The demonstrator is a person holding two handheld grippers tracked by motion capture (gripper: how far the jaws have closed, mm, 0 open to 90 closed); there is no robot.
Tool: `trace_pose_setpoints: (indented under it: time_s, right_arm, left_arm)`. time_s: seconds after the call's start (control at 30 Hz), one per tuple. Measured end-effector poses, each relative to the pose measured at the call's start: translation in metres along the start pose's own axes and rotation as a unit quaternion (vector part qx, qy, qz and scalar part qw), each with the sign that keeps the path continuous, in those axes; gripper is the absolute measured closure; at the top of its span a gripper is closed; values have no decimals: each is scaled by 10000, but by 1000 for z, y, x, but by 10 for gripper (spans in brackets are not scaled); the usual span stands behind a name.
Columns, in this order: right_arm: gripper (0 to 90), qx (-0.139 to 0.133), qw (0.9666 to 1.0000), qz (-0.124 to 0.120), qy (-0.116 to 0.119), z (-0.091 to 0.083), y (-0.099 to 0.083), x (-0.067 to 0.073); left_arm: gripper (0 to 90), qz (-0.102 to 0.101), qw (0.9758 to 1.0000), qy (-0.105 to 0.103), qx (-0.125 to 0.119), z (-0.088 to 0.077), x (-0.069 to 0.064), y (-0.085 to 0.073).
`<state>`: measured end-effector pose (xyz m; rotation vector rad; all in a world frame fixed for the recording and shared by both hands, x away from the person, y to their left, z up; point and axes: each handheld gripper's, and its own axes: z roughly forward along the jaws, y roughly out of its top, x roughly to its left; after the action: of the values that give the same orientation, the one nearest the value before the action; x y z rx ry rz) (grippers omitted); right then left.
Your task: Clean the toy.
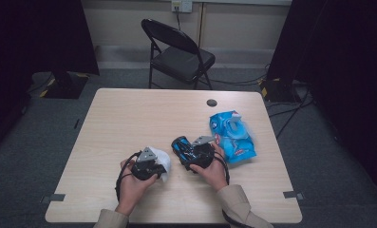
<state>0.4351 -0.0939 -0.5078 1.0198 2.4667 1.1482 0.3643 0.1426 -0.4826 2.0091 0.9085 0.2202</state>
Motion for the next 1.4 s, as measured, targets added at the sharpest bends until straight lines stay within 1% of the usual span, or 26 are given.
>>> trace_pose_setpoints:
  time_s: [0.1, 0.17, 0.2, 0.23, 0.3, 0.33, 0.4, 0.43, 0.5, 0.57, 0.6, 0.63, 0.7, 0.83, 0.9, 1.0, 1.1, 1.2, 1.27, 1.3, 1.33, 1.37, 1.4]
  right_arm:
    - [166, 20, 9999, -105, -72, 0, 0, 1]
    - [194, 39, 9996, -220, -145, 0, -1, 2]
    - [218, 31, 9996, -235, -140, 0, -1, 2]
    - [222, 28, 9995, -273, -150, 0, -1, 3]
    - [228, 29, 9995, -250, -178, 0, -1, 4]
    - [236, 40, 9995, -233, -227, 0, 0, 5]
    - [244, 87, 9993, -198, -305, -1, 1, 7]
    - [246, 94, 9992, -234, -320, -1, 1, 7]
    - [247, 126, 9991, -250, -333, -2, 1, 7]
    - [248, 38, 9990, -287, -338, -2, 0, 7]
    - [248, 2, 9991, -252, -337, -3, -1, 7]
    - [252, -42, 9993, -208, -322, -4, 0, 7]
    - [254, -10, 9990, -291, -333, -6, 1, 8]
    - [254, 4, 9989, -373, -298, -10, 2, 12]
    - [254, -32, 9991, -359, -238, -12, 2, 14]
    - [254, -83, 9990, -396, -165, -14, 1, 22]
    - [254, -174, 9990, -418, -24, -15, -1, 35]
    - [254, -249, 9986, -470, 52, -12, -3, 49]
    - [254, -265, 9983, -504, 81, -9, -5, 57]
    - [254, -269, 9984, -495, 108, -8, -6, 60]
    - [254, -255, 9984, -500, 99, -8, -7, 63]
    - [254, -230, 9980, -582, 72, -7, -8, 66]
    - [254, -226, 9980, -590, 46, -7, -9, 68]
  left_arm:
    - [849, 0, 10000, 7, 1, 0, 1, 1]
    - [849, 9, 10000, 3, 11, 0, 2, 1]
    - [849, 26, 10000, 12, 8, 0, 2, 1]
    - [849, 50, 10000, 33, 1, 0, 2, 2]
    - [847, 20, 10000, 43, -25, 0, 2, 3]
    - [847, 52, 10000, 43, -35, -1, 2, 4]
    - [849, 37, 10000, 47, -70, -2, 1, 6]
    - [849, 84, 9999, 54, -61, -3, 2, 7]
    - [850, 71, 9999, 52, -99, -4, 1, 9]
    - [849, 93, 9999, 61, -101, -7, 2, 11]
    - [849, 64, 9998, 58, -156, -8, 2, 11]
    - [849, 60, 9998, 66, -160, -9, 3, 12]
    - [849, 60, 9998, 93, -177, -10, 4, 12]
    - [850, 60, 9997, 116, -200, -12, 5, 14]
    - [850, 39, 9996, 120, -237, -13, 5, 15]
    - [851, 53, 9995, 143, -268, -15, 5, 18]
    - [851, 69, 9993, 172, -321, -19, 5, 20]
    - [852, 95, 9991, 206, -362, -23, 5, 22]
    - [852, 84, 9991, 199, -367, -24, 4, 23]
    - [852, 126, 9991, 205, -359, -24, 4, 24]
    - [852, 133, 9991, 203, -352, -25, 4, 24]
    - [852, 133, 9991, 201, -350, -25, 4, 24]
    - [852, 111, 9991, 192, -374, -24, 3, 25]
